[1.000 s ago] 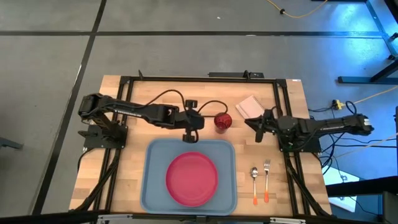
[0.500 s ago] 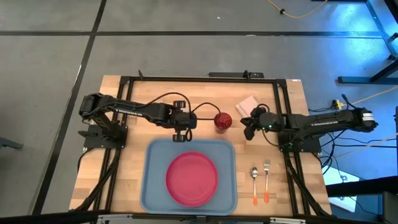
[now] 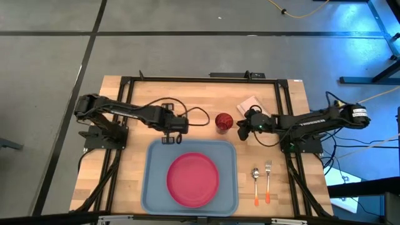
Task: Pick and place plate/cup/fork/spoon on tray
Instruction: Put the red cup on the top left side of the pink plate on the blue tray
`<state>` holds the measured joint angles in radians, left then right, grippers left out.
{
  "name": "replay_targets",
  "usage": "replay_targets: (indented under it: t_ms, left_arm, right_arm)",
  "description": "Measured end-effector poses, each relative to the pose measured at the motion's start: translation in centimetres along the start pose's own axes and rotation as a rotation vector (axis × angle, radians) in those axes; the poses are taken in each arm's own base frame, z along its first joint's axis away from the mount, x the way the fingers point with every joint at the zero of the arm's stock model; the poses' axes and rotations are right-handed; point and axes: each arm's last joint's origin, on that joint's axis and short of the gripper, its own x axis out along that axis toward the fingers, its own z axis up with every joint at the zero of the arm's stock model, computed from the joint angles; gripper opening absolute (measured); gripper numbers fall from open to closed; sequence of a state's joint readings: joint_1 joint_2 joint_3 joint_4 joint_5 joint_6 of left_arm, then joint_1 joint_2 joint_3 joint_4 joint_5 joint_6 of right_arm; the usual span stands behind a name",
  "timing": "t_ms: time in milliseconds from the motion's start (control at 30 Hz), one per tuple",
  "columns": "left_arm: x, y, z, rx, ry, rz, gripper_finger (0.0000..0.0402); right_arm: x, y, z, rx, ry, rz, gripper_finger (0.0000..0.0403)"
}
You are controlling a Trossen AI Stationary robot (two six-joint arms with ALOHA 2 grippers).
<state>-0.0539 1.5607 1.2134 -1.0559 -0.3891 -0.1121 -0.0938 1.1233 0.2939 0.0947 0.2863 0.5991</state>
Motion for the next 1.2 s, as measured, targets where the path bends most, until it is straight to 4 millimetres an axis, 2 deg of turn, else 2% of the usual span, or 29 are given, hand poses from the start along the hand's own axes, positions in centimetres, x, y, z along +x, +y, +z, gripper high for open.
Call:
replay_targets:
  t_ms: [100, 233, 467, 600, 933, 1200]
  left_arm:
    - [-0.1, 0.3, -2.1, -0.067, 0.005, -0.005, 0.0051]
    - [-0.9, 0.6, -4.5, -0.16, -0.079, 0.006, 0.0051]
    - [-1.6, 0.6, -7.2, -0.234, -0.25, 0.002, 0.005]
    - [-1.6, 0.4, -8.0, -0.279, -0.272, -0.011, 0.005]
    - [-1.7, -0.9, -8.0, -0.294, -0.286, -0.041, 0.005]
    - [-2.2, -2.1, -8.2, -0.295, -0.309, -0.076, 0.005]
  right_arm:
    - [0.3, 0.2, 0.1, 0.006, -0.006, 0.021, 0.0057]
    - [0.7, 0.8, 0.8, 0.011, -0.018, 0.037, 0.0057]
    - [2.4, 2.8, 2.6, -0.039, 0.048, 0.03, 0.0057]
    - [3.7, 4.0, 3.8, -0.078, 0.06, 0.026, 0.0057]
    - [6.6, 7.2, 6.6, -0.202, 0.065, 0.095, 0.0057]
    - [6.8, 6.8, 6.0, -0.215, 0.164, 0.014, 0.0057]
